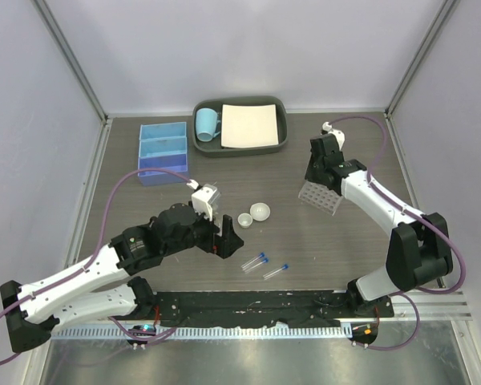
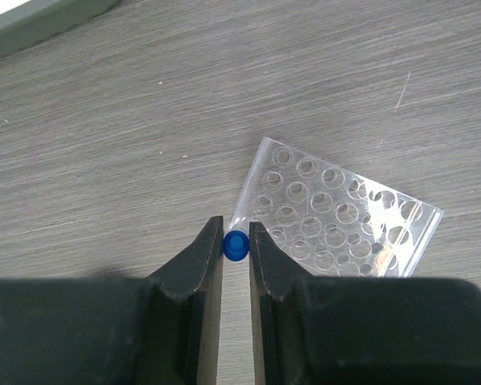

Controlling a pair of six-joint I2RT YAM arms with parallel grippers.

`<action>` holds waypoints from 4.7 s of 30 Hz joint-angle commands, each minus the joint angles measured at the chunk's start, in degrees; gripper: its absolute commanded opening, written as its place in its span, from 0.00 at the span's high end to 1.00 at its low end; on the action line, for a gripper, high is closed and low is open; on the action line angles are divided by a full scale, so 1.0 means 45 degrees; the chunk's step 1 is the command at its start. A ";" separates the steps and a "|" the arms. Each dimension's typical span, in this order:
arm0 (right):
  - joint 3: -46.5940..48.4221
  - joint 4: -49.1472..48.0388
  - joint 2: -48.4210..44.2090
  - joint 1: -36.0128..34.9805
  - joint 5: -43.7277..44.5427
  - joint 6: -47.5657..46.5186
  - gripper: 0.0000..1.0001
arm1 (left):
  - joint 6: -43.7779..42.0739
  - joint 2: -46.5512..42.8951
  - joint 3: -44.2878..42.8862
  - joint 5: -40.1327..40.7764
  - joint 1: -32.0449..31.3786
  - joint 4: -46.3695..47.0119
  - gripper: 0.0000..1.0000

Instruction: Organize the chemistry lab equipment

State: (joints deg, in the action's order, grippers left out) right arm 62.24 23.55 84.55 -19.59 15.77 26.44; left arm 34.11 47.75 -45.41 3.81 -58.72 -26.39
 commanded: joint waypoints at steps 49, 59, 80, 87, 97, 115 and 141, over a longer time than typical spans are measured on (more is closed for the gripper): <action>-0.1760 -0.1815 -0.0293 -0.0450 0.0303 -0.0347 0.76 | 0.0057 0.0151 0.0149 0.0285 0.0041 0.0650 0.03; -0.1858 -0.2050 -0.0294 -0.0860 0.0870 -0.0523 0.76 | 0.0038 0.0151 0.0169 0.0285 0.0041 0.0650 0.03; -0.1937 -0.2012 -0.0858 -0.1270 0.1339 -0.0640 0.35 | 0.0018 0.0346 0.0052 0.0285 0.0041 0.0572 0.03; -0.1526 -0.0296 -0.2399 -0.1972 0.1789 -0.0524 0.34 | 0.0018 0.1848 0.0422 0.1474 -0.0836 0.0903 0.05; -0.1740 0.2636 -0.5073 -0.3359 0.1790 0.0121 0.34 | 0.0193 0.5052 -0.0240 0.2942 -0.3376 0.2288 0.17; -0.2757 0.5137 -0.8592 -0.3673 0.0442 0.1038 0.32 | -0.1132 0.9584 -0.2781 0.3762 -0.5936 0.3188 0.39; -0.3362 0.4786 -0.9415 -0.3673 -0.0965 0.1371 0.32 | -0.1954 1.0952 -0.1258 0.3176 -0.4921 0.5513 0.48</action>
State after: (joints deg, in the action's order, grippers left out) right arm 47.42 47.77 42.63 -35.86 12.14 31.90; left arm 26.28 96.49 -51.70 18.17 -82.00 -5.58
